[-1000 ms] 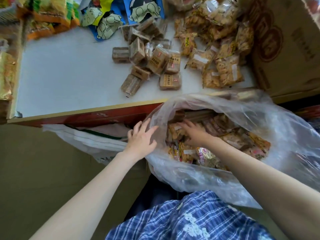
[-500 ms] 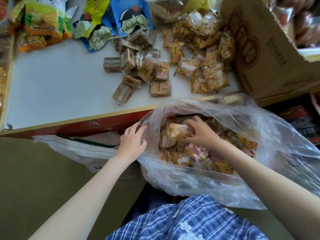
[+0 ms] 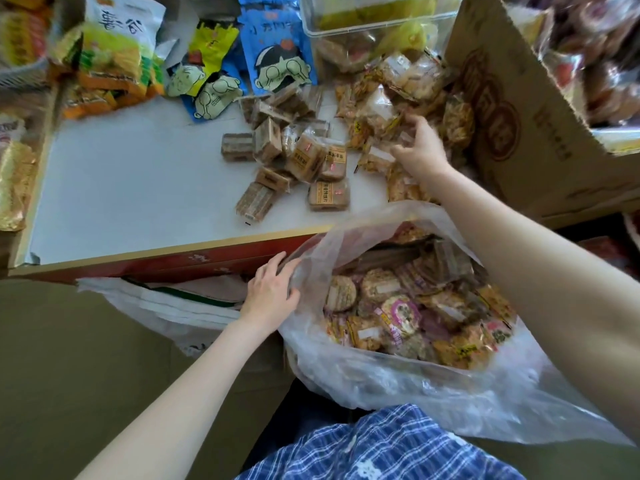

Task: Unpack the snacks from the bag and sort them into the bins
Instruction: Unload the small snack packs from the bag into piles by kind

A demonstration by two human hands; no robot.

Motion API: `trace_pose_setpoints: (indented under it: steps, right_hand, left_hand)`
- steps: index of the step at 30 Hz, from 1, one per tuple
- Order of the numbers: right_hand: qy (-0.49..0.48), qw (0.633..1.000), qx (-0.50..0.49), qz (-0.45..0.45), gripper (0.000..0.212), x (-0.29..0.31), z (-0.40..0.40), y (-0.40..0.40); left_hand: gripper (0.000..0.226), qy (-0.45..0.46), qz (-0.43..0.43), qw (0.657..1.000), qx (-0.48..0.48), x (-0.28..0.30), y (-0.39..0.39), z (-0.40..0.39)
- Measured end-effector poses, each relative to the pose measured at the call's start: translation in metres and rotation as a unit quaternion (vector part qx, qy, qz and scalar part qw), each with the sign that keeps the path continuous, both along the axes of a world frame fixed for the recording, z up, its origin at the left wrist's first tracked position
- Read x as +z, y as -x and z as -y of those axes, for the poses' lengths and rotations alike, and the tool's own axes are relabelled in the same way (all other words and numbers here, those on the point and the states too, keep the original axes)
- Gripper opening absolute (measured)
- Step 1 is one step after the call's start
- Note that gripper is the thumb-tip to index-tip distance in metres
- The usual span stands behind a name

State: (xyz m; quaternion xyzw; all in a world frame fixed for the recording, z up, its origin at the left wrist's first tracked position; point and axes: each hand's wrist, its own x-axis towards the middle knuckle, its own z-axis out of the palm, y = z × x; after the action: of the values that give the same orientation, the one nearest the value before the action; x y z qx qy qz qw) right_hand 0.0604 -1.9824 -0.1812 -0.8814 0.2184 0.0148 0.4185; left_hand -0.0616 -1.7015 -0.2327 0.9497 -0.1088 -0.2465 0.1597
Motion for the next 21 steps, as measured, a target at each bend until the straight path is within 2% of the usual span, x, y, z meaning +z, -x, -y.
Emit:
trace_pose_setpoints:
  steps: [3,5,7,8,9,11,13,15,17,21]
  right_hand:
    - [0.035,0.997,0.048,0.046,0.043,-0.003,-0.002,0.043]
    - [0.025,0.992,0.112,0.060,0.038,-0.009,-0.006,0.086]
    - [0.015,0.980,0.198,0.013,0.040,-0.023,-0.010,0.128]
    - [0.018,0.968,0.246,-0.040,0.044,-0.033,-0.011,0.146]
    - [0.028,0.948,0.298,-0.109,0.050,-0.046,-0.012,0.160]
    - [0.089,0.879,0.400,-0.244,0.065,-0.072,-0.013,0.181]
    - [0.180,0.819,0.457,-0.297,0.076,-0.092,-0.012,0.193]
    - [0.234,0.790,0.478,-0.305,0.083,-0.107,-0.012,0.197]
    - [0.267,0.782,0.478,-0.299,0.082,-0.116,-0.014,0.197]
    - [0.337,0.782,0.457,-0.257,0.050,-0.107,-0.020,0.191]
  left_hand:
    - [0.056,0.021,-0.010,0.999,-0.022,-0.001,0.002,0.001]
    - [0.056,0.046,-0.020,0.998,-0.035,-0.004,0.005,0.003]
    - [0.057,0.061,-0.036,0.996,-0.048,-0.008,0.010,0.006]
    - [0.058,0.062,-0.045,0.996,-0.055,-0.010,0.013,0.007]
    - [0.059,0.057,-0.053,0.995,-0.061,-0.012,0.016,0.007]
    - [0.061,0.044,-0.065,0.995,-0.068,-0.014,0.021,0.007]
    - [0.061,0.039,-0.067,0.995,-0.070,-0.013,0.022,0.006]
    - [0.061,0.038,-0.061,0.995,-0.069,-0.012,0.022,0.005]
    - [0.061,0.035,-0.057,0.995,-0.070,-0.010,0.021,0.003]
    - [0.060,0.027,-0.058,0.996,-0.060,-0.013,0.021,0.002]
